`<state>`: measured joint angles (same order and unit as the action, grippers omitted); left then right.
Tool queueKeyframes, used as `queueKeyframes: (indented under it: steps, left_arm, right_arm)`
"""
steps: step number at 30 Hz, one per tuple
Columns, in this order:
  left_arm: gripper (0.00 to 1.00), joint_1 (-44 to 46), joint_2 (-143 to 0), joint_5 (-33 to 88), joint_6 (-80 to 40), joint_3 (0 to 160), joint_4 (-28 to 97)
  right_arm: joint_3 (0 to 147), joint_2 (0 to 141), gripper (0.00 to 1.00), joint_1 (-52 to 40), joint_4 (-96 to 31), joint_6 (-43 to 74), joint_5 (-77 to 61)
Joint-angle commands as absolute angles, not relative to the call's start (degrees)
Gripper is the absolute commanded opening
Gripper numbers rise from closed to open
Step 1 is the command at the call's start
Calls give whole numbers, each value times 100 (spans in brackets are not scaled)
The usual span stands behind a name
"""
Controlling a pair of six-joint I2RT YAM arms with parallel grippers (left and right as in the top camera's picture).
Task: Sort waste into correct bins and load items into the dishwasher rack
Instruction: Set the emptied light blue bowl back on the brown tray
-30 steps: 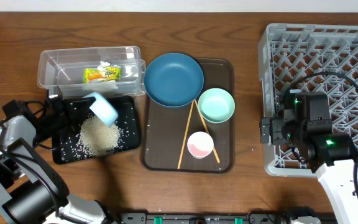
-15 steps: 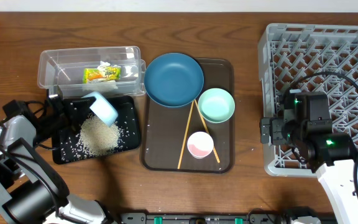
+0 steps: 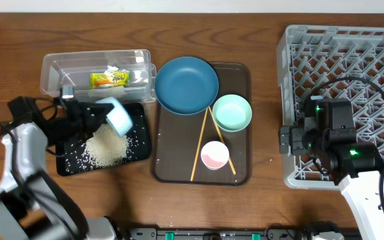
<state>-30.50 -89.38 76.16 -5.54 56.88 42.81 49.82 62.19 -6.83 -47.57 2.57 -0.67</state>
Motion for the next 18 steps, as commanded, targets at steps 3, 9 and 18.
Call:
queueKeyframes:
  steps: [3,9,18]
  left_arm:
    - [6,-2110,-7852,5712,-567,5734,4327]
    - [6,-624,-7568,3975,-779,5732,4322]
    - [6,1258,-8112,3055,-779,5728,4097]
  right_arm:
    - [5100,6189,99,-790,-4759,318,-115]
    - [5100,6189,99,-790,-4762,318,-115]
    - [5100,6189,99,-790,-4764,318,-115]
